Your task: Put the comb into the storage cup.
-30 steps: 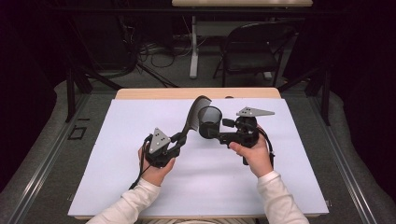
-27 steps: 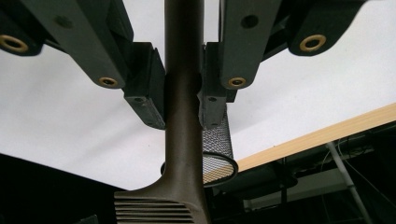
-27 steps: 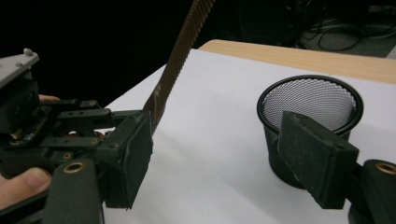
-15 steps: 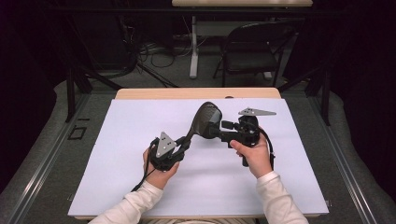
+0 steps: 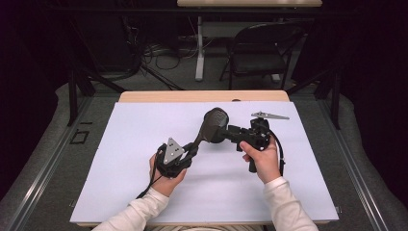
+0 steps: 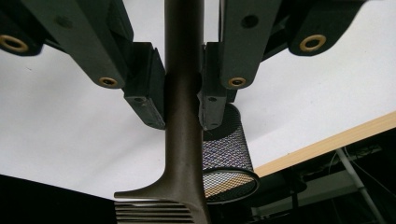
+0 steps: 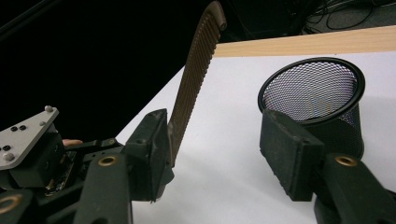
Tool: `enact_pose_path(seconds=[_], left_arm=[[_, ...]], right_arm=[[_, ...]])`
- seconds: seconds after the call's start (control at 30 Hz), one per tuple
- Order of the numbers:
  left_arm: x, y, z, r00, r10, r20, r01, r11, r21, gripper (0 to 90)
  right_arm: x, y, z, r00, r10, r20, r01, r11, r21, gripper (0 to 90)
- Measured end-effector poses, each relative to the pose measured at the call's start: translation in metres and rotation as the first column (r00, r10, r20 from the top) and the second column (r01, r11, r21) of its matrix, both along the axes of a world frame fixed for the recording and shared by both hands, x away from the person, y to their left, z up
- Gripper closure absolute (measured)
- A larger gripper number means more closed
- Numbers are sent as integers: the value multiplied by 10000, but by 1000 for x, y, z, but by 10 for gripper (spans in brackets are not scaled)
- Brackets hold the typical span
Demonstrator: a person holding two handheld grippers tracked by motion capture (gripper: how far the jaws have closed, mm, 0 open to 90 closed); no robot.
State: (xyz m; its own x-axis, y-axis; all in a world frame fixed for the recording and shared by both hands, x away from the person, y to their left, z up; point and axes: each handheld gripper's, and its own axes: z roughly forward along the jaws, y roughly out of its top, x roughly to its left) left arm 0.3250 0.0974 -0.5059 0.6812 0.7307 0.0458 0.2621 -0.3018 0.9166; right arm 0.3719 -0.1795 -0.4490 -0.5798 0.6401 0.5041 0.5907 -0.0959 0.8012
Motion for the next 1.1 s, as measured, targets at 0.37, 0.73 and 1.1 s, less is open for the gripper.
enact_pose_path(seconds=[0.37,0.73,1.1], left_arm=[[-2,-3,-2,9999,-101,-35,101,9999,25,723],[-2,-6,-4,9997,-218,-84,219,9996,148,723],[-4,-9,-6,9994,-317,-102,319,9992,237,723]], right_arm=[[1,-2,-2,9998,59,-191,-53,9996,275,478],[1,-2,-4,9990,-206,-390,218,9993,315,492],[1,-5,-6,9985,-268,-475,299,9974,655,607]])
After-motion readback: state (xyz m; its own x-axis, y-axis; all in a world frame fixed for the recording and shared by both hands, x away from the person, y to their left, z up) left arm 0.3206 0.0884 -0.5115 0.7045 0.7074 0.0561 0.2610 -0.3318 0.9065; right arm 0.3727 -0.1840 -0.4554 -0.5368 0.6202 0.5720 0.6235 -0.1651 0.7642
